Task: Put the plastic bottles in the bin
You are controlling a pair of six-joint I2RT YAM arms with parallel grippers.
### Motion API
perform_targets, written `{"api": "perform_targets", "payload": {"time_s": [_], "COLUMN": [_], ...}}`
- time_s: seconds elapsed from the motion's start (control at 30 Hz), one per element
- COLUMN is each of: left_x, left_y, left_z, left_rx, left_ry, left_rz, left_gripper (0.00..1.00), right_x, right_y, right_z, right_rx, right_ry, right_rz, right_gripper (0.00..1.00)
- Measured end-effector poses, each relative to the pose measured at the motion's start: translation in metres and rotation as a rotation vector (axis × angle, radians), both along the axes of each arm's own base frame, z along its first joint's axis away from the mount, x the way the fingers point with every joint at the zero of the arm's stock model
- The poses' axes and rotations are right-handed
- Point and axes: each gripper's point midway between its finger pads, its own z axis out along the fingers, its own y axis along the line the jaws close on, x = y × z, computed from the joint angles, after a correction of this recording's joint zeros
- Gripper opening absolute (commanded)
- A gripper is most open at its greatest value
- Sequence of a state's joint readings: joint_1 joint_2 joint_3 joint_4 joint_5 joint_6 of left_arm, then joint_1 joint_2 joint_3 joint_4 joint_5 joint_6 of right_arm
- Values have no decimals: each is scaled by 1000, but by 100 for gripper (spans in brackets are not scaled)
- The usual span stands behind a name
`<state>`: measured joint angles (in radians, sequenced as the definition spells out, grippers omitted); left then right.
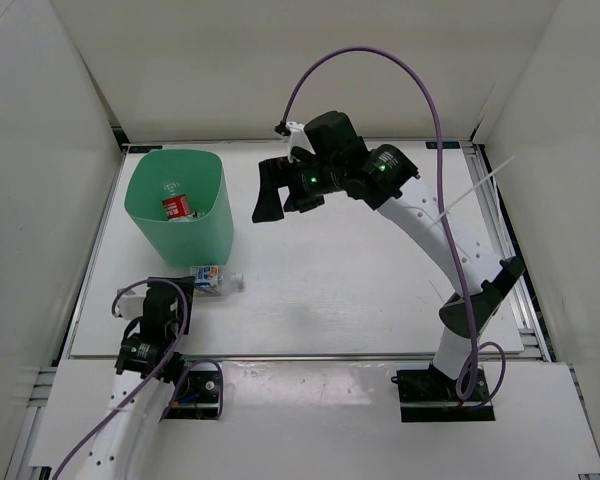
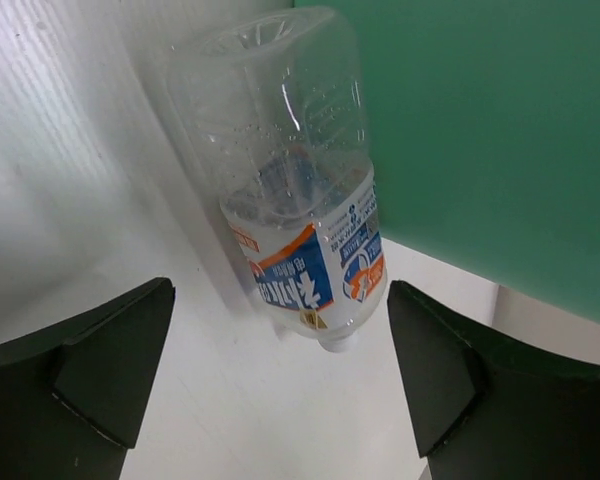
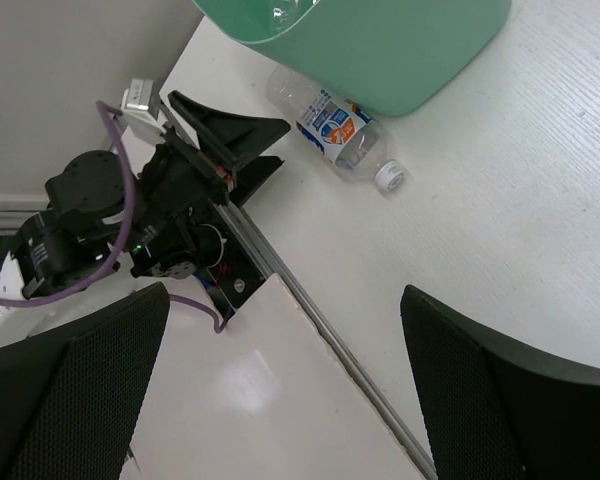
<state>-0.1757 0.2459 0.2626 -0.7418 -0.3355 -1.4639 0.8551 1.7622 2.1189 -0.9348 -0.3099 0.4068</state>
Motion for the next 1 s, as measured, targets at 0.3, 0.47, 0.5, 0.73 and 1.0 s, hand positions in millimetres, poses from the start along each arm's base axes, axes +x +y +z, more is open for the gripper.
{"api": "perform_targets", "payload": {"time_s": [0.3,0.47,0.5,0.73,1.0], "left_x": [22,28,29,43,48], "left_y": [0,2,2,2,4], "left_z": [-24,-33,-35,-35,-39], "left_rx": [34,26,22,-19,-71], "left_ry": [-21,-45,-46,-78,-68], "left_rz": [-3,22,29,69,106], "left_gripper": [99,99,99,98,60], "right_x": [-1,-3,-4,-4,-8], "right_y": [-6,-16,-19,-23,-36], "right_z": [1,7,7,7,-7], "right_rx": [-10,-10,-13,-18,-61], "right_ry": [-22,-39,-39,-38,-6], "right_rz": [11,5,3,-2,-17], "right_gripper": [100,100,100,100,100]}}
